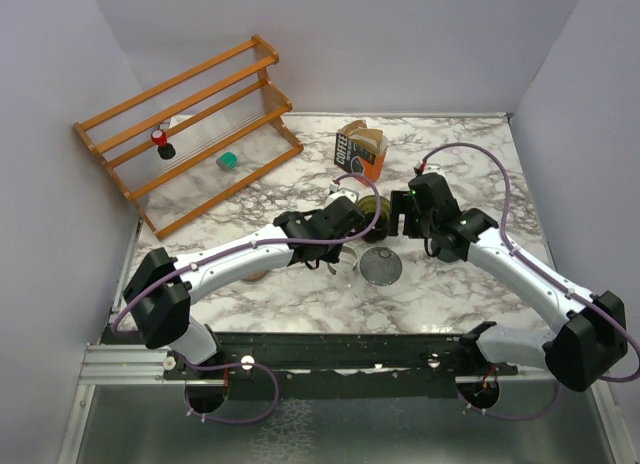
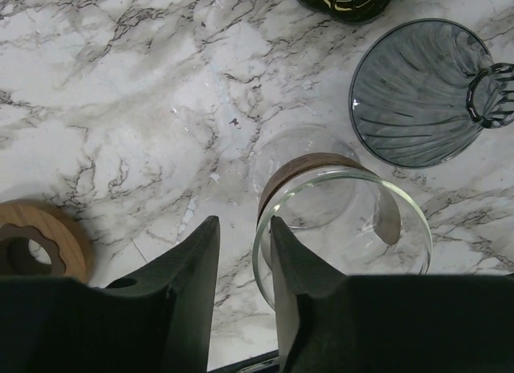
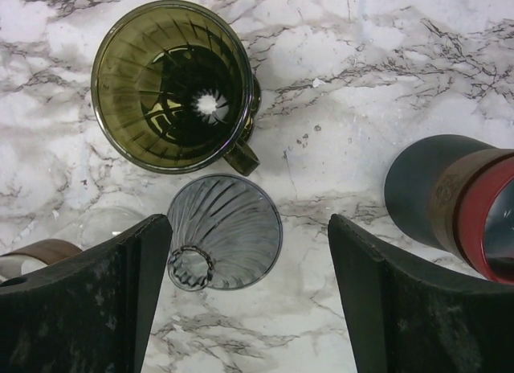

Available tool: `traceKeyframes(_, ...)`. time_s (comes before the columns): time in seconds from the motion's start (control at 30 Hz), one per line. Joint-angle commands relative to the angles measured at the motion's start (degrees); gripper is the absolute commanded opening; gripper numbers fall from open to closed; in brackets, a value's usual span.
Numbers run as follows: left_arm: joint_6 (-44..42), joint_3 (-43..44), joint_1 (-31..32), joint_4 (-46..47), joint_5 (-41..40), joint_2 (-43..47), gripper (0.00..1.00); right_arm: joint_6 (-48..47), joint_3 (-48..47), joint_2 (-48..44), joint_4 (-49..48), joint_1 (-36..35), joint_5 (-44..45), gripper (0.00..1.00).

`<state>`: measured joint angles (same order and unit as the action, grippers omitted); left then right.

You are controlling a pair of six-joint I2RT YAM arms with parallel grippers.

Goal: Place the coffee filter in the dripper
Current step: Place the coffee server at the center of the board, then pick up the coffee dripper from the center of the board.

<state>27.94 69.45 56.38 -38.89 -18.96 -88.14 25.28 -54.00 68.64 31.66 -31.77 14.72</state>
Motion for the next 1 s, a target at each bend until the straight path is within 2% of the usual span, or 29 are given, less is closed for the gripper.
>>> traceKeyframes(0.0,-1.06,1.30,0.13,-1.75,-2.91,1.07,0.37,1.17,-2.41,3.07,-2.24,0.08,3.34,0.83)
traceKeyframes(0.3,-5.94,4.98,0.05,-3.38,-5.04,5.96,0.61,1.09,-5.71,9.11,-4.45,0.16,5.76,0.74)
traceKeyframes(0.57,-12.86,6.28,-0.57,-2.13,-6.24,10.07,0.74,1.00,-6.92,13.02,-7.46,1.12,5.05,0.66)
traceKeyframes(0.77,-18.06,-1.82,-2.17,8.54,-5.36,17.03,0.83,0.02,-7.07,16.00,-9.66,3.59,1.04,0.64)
traceKeyframes(0.97,-17.35,-7.61,-3.64,13.04,-6.37,23.45,0.85,-0.35,-7.89,19.25,-11.20,5.55,-1.97,0.62)
